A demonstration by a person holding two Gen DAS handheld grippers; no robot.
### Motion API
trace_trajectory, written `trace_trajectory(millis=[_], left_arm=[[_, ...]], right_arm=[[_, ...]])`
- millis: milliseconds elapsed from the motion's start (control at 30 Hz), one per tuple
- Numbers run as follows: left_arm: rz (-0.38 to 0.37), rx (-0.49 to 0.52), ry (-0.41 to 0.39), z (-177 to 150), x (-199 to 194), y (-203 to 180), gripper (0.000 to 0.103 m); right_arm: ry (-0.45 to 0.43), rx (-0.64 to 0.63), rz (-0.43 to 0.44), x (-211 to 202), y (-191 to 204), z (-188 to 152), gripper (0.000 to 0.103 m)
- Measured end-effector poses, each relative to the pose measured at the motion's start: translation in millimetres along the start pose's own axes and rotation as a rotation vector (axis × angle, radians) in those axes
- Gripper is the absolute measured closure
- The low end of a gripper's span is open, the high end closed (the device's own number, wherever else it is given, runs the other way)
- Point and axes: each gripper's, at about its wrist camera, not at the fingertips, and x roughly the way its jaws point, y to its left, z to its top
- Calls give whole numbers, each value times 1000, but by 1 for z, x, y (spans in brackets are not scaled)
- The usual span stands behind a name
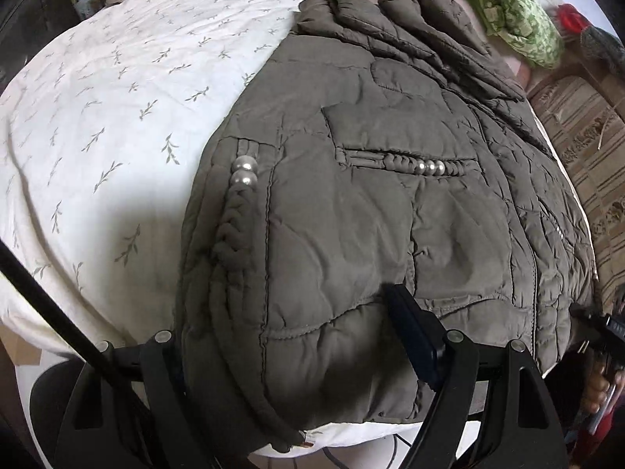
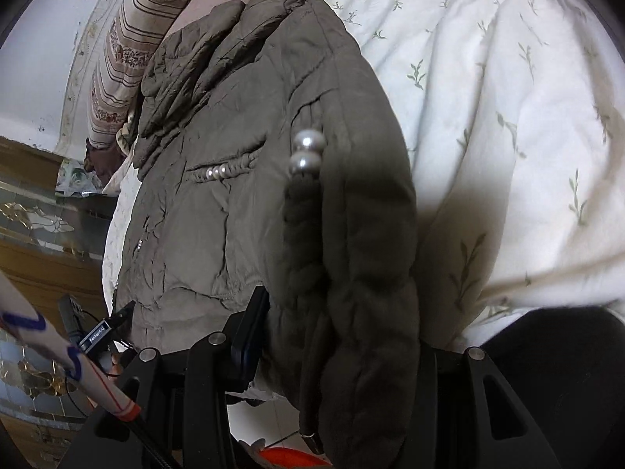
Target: Fold large clothes
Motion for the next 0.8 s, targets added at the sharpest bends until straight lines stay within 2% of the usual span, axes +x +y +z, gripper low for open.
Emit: trace_trajectory(millis=[67, 133, 200, 267, 433, 800], left_arm=[[14, -7, 3, -2, -3, -3, 26], [36, 1, -12, -6, -10, -7, 37], [65, 20, -39, -10, -17, -16, 55], [82, 38, -58, -13, -23, -22, 60], [129, 80, -68, -16, -23, -31, 59], [156, 77, -75, -17, -23, -33, 58]], right_arm=[[-10, -2, -13, -1, 1, -1, 54], [-14, -11, -26, -3, 3, -2, 54], [-12, -20, -33, -5, 5, -3, 54], [-8, -37, -41, -5, 9, -6, 55], [-9, -95, -78, -4, 20, -13, 55], [-31, -52, -89, -1, 15, -16, 55]])
